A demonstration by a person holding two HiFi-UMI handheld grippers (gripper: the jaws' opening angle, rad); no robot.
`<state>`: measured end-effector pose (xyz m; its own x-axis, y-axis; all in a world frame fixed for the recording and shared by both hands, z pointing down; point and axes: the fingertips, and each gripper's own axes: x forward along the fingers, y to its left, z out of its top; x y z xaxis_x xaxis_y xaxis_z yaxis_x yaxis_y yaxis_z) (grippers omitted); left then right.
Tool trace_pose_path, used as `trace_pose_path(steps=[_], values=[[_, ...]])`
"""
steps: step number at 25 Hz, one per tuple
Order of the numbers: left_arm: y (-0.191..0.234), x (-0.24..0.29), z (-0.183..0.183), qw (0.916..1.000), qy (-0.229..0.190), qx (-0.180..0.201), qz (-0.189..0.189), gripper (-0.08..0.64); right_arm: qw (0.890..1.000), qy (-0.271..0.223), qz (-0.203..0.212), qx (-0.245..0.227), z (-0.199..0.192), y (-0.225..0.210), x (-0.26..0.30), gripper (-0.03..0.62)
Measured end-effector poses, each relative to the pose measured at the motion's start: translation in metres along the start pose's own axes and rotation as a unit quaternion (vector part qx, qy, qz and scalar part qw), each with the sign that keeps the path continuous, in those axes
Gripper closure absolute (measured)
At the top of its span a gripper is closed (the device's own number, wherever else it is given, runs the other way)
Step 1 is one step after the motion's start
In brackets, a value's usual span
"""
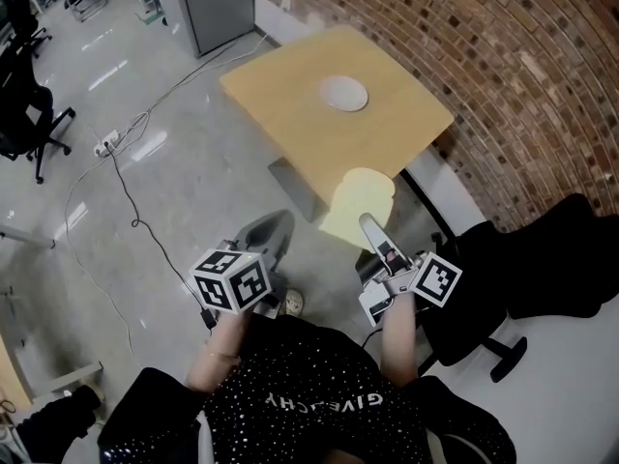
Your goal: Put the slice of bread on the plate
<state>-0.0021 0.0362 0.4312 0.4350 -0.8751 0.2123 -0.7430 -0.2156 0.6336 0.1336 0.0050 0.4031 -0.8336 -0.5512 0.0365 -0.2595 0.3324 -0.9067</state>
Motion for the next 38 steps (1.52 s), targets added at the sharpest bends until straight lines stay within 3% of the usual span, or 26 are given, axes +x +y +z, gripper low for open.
trace_pose_path(steps=[8, 17, 21, 24, 28, 33, 36, 38], values=[[0.026, 0.061, 0.017, 0.9994, 0.024, -0.023, -0.010, 0.549, 0.999, -0.028, -0.043, 0.018, 0.041, -0.044, 0.028, 0.499], [0.088, 0.188, 0.103, 0.9971, 0.059, -0.033, -0.035, 0.549, 0.994, -0.050, -0.092, 0.019, 0.138, -0.088, 0.126, 0.499], [0.116, 0.237, 0.135, 0.9948, 0.082, -0.044, -0.043, 0.549, 0.990, -0.044, -0.135, 0.011, 0.183, -0.121, 0.171, 0.499], [0.138, 0.267, 0.151, 0.9927, 0.098, -0.053, -0.048, 0.549, 0.984, -0.035, -0.175, -0.002, 0.218, -0.159, 0.209, 0.499], [0.159, 0.296, 0.165, 0.9894, 0.112, -0.070, -0.061, 0.549, 0.980, 0.001, -0.197, -0.001, 0.248, -0.205, 0.273, 0.499], [0.179, 0.311, 0.166, 0.9869, 0.122, -0.094, -0.049, 0.549, 0.971, 0.079, -0.225, 0.022, 0.245, -0.258, 0.323, 0.499], [0.188, 0.316, 0.167, 0.9869, 0.122, -0.099, -0.037, 0.549, 0.972, 0.096, -0.212, 0.043, 0.241, -0.271, 0.339, 0.499], [0.190, 0.318, 0.169, 0.9873, 0.116, -0.104, -0.032, 0.549, 0.967, 0.103, -0.228, 0.046, 0.241, -0.283, 0.340, 0.499]])
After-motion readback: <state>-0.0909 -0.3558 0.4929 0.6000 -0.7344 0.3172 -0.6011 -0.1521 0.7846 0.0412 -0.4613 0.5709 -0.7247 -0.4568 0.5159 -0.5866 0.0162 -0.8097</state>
